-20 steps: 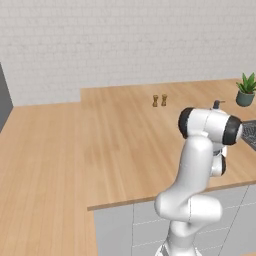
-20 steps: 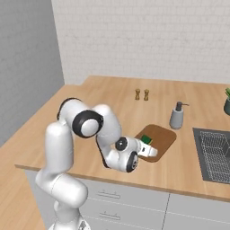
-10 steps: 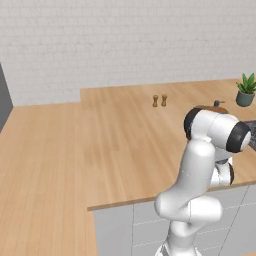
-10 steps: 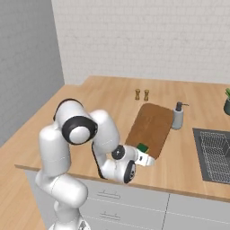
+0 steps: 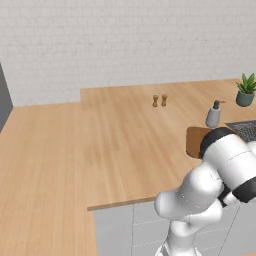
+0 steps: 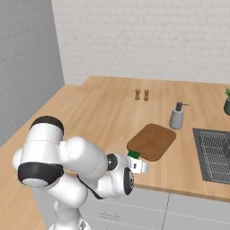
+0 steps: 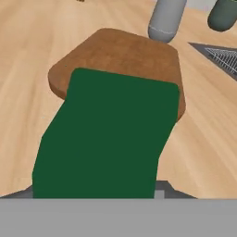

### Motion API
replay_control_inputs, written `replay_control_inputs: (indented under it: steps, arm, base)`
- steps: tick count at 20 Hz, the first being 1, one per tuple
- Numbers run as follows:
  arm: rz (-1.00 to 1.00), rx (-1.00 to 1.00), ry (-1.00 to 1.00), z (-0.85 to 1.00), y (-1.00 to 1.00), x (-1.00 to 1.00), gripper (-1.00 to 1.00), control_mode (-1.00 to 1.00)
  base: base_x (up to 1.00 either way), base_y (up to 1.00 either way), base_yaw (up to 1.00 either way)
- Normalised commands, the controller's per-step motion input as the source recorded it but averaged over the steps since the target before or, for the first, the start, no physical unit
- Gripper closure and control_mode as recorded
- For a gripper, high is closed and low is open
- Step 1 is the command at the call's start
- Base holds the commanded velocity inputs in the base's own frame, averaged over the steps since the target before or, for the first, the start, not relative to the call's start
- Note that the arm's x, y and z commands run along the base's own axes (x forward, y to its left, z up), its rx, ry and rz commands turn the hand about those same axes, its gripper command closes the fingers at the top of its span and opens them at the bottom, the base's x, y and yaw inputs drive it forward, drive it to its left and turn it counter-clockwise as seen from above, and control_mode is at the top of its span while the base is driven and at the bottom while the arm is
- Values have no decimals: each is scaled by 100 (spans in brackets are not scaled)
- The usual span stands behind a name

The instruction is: Pick up the sponge from the counter and clean the cutting board by briefly scrubbing or pressing down on the cutting board. Once finished, release the sponge.

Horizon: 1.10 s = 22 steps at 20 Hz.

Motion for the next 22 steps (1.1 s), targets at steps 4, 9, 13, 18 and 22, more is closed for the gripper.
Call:
replay_control_inputs:
  steps: [4, 9, 13, 18, 22]
  arm:
    - [35, -7, 10, 100, 5, -15, 100, -100]
    - [49, -1, 36, 100, 6, 38, 100, -100]
    - [46, -2, 58, 100, 8, 57, 100, -100]
    - [41, -9, 61, 96, 14, 60, 100, -100]
    - [39, -24, 65, 2, 69, 25, 100, -100]
  base:
    - [0, 0, 0]
    - [0, 0, 0]
    - [0, 0, 0]
    - [0, 0, 0]
    - [0, 0, 0]
